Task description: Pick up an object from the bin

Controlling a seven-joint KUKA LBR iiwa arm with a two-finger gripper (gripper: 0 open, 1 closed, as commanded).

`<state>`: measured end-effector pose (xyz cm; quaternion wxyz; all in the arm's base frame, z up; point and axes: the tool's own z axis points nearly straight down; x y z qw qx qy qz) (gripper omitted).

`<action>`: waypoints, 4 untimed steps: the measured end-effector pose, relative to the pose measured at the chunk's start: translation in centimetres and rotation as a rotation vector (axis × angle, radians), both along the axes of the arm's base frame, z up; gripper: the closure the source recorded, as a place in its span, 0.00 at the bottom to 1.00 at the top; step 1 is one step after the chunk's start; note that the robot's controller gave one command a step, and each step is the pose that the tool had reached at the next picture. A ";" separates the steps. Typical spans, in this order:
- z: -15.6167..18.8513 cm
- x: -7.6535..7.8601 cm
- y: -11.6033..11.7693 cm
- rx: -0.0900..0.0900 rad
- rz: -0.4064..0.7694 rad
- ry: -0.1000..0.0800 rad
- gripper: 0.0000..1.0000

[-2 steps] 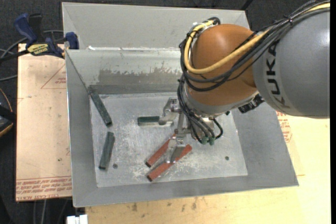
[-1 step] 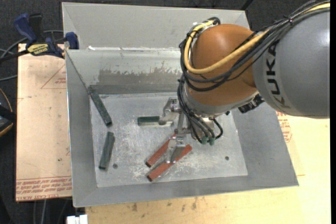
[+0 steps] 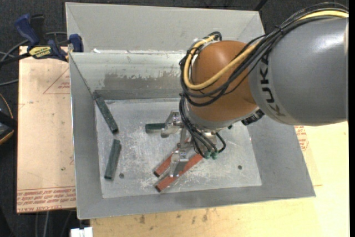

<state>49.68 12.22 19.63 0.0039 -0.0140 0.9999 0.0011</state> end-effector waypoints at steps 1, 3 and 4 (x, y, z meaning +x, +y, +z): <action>-4.9 -0.7 -0.5 -0.002 0.167 0.007 0.00; -11.5 0.7 -4.0 0.000 0.093 0.000 1.00; 2.5 1.2 -2.2 -0.002 0.162 0.007 1.00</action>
Offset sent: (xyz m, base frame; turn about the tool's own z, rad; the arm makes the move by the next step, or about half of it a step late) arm 0.0037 -0.0415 -0.1174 -0.0948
